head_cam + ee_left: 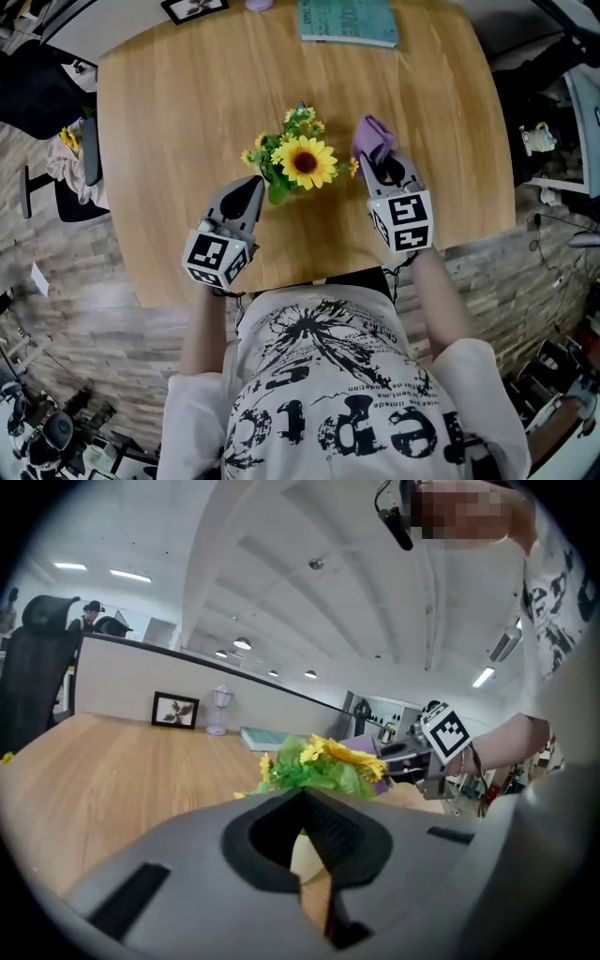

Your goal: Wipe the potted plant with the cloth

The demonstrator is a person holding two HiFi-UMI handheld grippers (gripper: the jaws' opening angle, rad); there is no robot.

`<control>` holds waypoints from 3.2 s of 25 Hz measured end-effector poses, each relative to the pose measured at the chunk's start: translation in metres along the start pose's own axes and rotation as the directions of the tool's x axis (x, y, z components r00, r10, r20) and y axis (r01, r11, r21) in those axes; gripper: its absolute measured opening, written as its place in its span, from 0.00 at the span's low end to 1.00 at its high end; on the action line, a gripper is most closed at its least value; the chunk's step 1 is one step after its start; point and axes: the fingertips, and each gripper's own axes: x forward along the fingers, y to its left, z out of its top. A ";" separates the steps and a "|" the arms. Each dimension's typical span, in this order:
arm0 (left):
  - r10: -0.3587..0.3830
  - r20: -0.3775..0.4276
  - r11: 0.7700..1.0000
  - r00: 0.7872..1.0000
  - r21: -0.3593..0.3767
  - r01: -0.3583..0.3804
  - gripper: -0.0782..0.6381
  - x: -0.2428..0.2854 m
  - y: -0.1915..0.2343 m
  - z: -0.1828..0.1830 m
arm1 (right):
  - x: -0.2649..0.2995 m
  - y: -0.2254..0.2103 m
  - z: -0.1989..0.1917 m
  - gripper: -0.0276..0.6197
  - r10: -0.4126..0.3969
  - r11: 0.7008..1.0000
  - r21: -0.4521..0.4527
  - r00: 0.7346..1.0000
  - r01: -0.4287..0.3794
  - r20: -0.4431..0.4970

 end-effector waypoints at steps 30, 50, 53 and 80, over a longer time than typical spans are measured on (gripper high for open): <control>0.029 -0.064 0.999 0.998 0.045 -0.026 0.11 0.020 0.007 -0.025 | 0.068 0.087 -0.036 0.15 0.379 0.908 -0.098 0.898 -0.408 -0.225; -0.089 -0.017 0.996 0.996 0.003 0.089 0.11 0.021 0.013 -0.024 | 0.030 0.129 -0.068 0.16 0.328 0.942 0.027 0.905 -0.333 -0.272; -0.107 -0.015 0.994 0.994 0.011 0.107 0.11 0.021 0.013 -0.022 | 0.026 0.142 -0.068 0.16 0.338 0.940 0.053 0.900 -0.337 -0.275; -0.164 -0.028 0.986 0.986 0.028 0.165 0.11 0.019 0.011 -0.020 | 0.041 0.235 -0.041 0.16 0.519 0.853 0.135 0.791 -0.504 -0.323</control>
